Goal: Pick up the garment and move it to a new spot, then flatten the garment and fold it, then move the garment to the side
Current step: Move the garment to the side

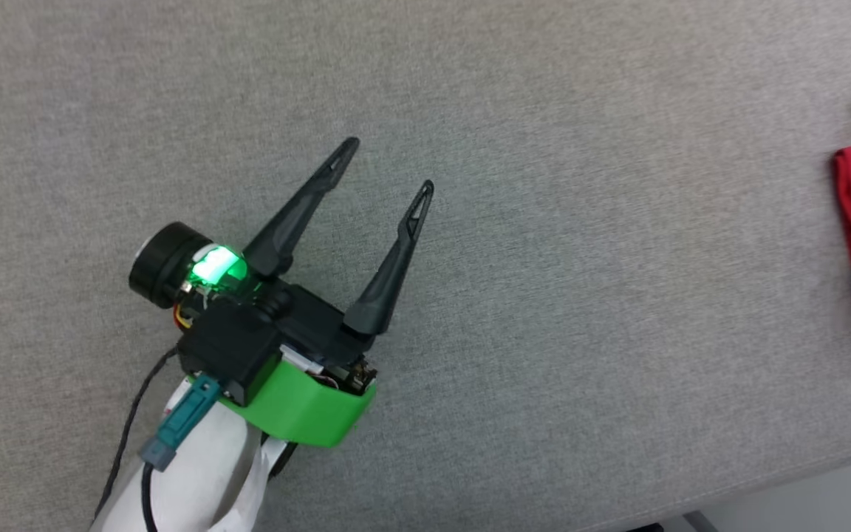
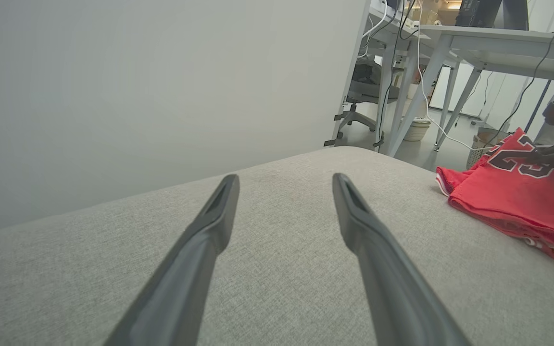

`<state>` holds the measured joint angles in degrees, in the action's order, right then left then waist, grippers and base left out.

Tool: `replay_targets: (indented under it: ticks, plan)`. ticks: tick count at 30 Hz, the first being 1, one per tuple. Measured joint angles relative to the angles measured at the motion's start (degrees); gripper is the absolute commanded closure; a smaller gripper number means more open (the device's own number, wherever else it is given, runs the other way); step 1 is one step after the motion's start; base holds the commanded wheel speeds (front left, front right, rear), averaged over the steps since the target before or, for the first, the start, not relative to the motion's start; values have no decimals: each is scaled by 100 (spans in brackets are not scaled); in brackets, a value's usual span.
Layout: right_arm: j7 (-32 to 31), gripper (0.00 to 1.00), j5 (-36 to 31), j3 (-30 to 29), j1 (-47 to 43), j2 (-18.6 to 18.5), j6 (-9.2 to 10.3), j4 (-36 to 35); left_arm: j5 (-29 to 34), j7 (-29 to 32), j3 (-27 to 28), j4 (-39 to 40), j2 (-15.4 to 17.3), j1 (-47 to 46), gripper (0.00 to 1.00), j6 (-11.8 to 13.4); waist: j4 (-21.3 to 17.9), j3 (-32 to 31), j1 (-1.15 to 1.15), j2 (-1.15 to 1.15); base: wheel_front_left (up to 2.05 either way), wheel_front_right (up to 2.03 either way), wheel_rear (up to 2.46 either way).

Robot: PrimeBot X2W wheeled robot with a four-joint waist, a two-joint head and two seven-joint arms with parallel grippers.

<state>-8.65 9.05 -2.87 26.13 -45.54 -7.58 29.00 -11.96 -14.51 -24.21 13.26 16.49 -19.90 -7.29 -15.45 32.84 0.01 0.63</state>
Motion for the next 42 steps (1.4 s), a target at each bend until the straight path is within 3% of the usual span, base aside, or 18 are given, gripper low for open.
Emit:
replay_targets:
  ticks: [11,12,13,14,21,27,35,42]
  plan:
    - [580,100,-483,-460,869,192,0,1210,-1,68,98,215,148,-49,0,54,326,603,0,0,0,0,0]
    - [619,80,-493,-488,884,208,0,1278,0,68,89,210,148,-49,0,55,359,615,0,0,0,0,0]
    - [675,12,-527,-535,909,221,0,1357,0,67,78,200,146,-49,0,55,395,621,0,0,0,0,0]
    - [721,0,-575,-593,934,234,0,1429,0,66,74,189,142,-49,0,56,425,618,0,0,0,0,0]
    - [1009,0,-799,-812,975,328,0,1679,-20,30,62,-26,38,-48,0,96,482,353,0,0,0,0,0]
    - [1258,0,-860,-634,979,349,0,1441,-82,-15,104,-345,-105,2,0,98,507,-84,-1,0,0,0,0]
    - [1344,0,-554,-249,809,675,0,438,-175,-16,411,-628,-378,532,0,123,590,-886,-2,0,0,0,0]
    - [1058,0,-87,-203,-122,1249,2,-1067,-174,-16,606,-965,-595,1074,0,156,761,-1685,-2,0,0,0,0]
